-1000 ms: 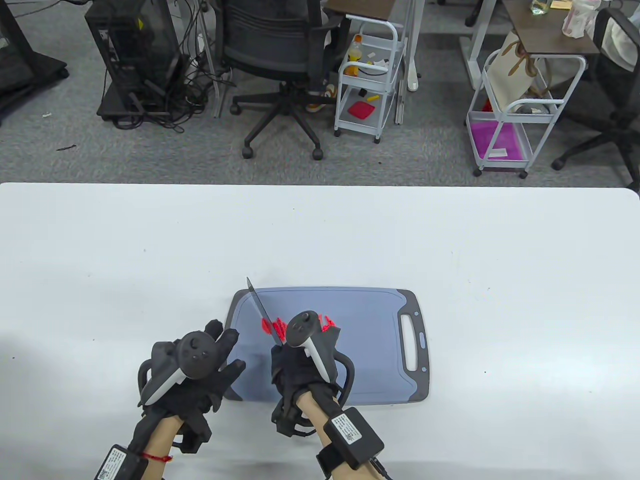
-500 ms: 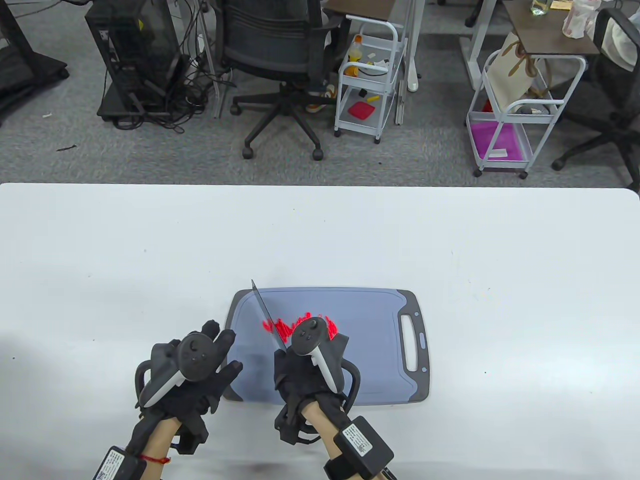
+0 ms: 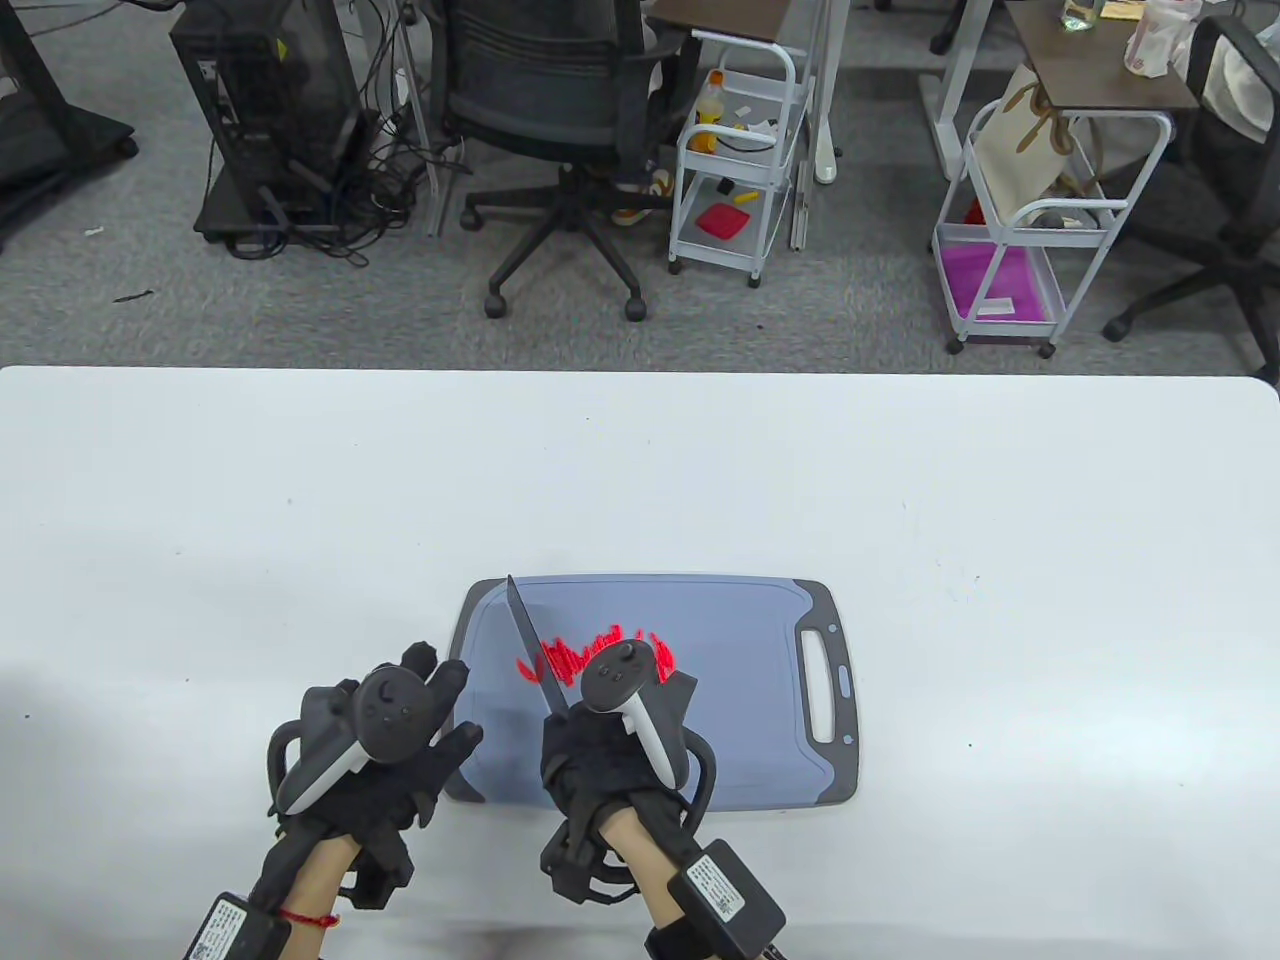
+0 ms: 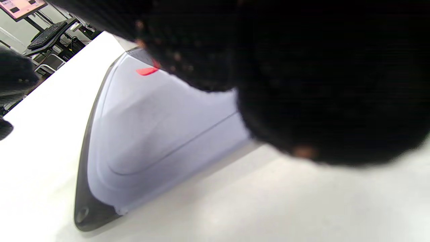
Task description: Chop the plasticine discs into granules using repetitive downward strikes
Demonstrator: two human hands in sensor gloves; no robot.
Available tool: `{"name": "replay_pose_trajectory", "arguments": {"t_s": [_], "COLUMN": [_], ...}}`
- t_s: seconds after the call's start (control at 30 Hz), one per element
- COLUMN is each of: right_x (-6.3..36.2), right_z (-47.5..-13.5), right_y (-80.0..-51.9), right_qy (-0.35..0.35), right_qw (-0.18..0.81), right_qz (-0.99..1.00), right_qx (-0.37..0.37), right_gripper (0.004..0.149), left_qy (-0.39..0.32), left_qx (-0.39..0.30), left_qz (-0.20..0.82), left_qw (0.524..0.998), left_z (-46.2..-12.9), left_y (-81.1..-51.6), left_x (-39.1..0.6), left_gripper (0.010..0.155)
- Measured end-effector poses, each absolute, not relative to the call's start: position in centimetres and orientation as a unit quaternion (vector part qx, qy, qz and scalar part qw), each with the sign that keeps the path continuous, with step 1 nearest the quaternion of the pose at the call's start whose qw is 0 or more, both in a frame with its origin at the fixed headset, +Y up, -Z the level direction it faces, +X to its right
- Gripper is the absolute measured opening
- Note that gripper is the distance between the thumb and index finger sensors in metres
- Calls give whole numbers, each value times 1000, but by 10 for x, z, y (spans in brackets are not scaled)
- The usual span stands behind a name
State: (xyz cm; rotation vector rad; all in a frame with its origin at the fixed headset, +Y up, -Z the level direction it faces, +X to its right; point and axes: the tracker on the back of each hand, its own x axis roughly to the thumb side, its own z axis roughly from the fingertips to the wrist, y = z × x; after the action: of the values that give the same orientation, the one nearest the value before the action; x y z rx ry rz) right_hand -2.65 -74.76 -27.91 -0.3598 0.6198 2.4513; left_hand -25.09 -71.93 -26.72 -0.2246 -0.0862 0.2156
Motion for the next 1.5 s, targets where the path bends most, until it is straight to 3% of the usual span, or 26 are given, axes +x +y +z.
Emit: {"name": "replay_pose_trajectory", "arguments": {"t_s": [0.17, 0.37, 0.53, 0.73, 0.83, 0.93, 1.17, 1.5], "right_x": [-21, -17, -30, -47, -41, -27, -18, -37], "right_z": [-277, -280, -283, -293, -292, -286, -280, -286], "right_y": [-740, -748, -748, -753, -747, -744, -739, -762], "right_qy": [193, 222, 230, 179, 218, 237, 179, 252], "right_qw": [274, 293, 241, 219, 220, 232, 308, 367], "right_qz": [931, 919, 933, 949, 940, 934, 927, 885], "right_qx": [-140, -142, -136, -141, -143, -135, -118, -134], "right_gripper": [50, 50, 49, 49, 49, 49, 49, 52], "left_qy": [-45, -45, -46, -49, -46, -43, -53, -45], "left_qx": [-113, -118, -121, -115, -118, -122, -112, -114], "left_qz": [106, 102, 112, 117, 115, 112, 113, 114], "left_qw": [987, 987, 985, 985, 985, 985, 986, 986], "left_z": [-267, -267, -267, -266, -267, -268, -265, -267], "left_y": [-720, -721, -720, -719, -721, -722, -718, -720], "left_x": [-249, -249, -248, -248, -252, -252, -246, -254], "left_gripper": [71, 71, 71, 71, 71, 71, 71, 71]}}
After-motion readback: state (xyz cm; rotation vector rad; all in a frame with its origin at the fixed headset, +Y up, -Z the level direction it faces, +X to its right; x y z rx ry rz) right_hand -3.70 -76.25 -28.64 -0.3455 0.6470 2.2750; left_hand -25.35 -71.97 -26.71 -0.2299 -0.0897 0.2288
